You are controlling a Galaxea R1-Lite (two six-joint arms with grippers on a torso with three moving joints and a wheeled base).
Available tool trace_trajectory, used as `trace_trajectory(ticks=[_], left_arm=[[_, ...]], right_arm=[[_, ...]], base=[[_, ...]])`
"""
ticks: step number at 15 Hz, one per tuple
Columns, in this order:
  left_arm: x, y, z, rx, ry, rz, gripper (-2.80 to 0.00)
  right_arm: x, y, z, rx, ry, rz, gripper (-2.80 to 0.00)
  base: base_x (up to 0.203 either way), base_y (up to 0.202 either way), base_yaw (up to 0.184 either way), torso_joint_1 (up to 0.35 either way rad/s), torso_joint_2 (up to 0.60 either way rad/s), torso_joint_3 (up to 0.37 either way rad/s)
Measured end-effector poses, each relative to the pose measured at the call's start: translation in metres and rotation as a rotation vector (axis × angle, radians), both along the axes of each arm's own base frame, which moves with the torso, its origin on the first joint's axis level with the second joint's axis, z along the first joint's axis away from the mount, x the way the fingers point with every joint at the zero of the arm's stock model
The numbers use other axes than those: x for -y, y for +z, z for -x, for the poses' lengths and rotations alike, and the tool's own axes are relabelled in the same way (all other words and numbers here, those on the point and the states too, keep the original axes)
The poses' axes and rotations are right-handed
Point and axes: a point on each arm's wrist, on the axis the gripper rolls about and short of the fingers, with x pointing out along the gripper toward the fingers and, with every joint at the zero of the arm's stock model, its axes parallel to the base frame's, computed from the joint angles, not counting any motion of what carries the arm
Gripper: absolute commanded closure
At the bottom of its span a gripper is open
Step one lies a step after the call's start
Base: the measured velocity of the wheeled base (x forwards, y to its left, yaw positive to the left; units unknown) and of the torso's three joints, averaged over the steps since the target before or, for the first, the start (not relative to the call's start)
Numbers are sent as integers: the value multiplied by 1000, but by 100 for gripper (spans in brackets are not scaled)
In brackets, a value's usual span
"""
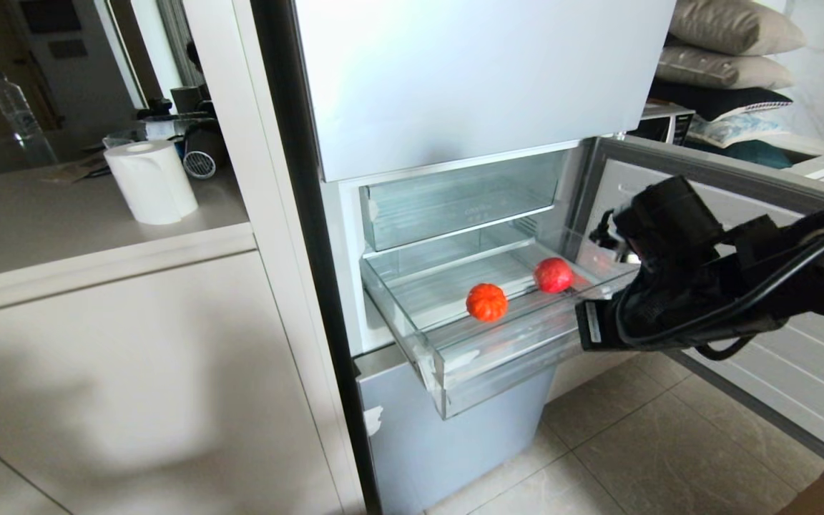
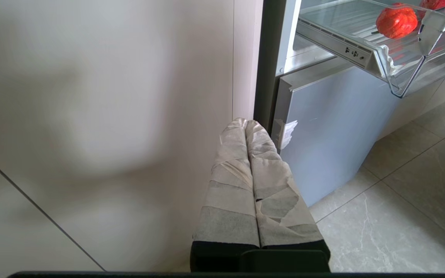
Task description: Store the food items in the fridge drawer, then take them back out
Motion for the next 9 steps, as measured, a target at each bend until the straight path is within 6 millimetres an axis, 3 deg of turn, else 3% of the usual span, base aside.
trace_trajectory(ticks=[3,9], left_arm=[[0,0,0,0,0,0,0],[0,0,0,0,0,0,0]], right_arm=[[-1,-24,-1,-75,44,44,0],[-27,-79,-50,4,96,59,0]], base=[[0,0,0,0,0,0],[0,0,0,0,0,0]])
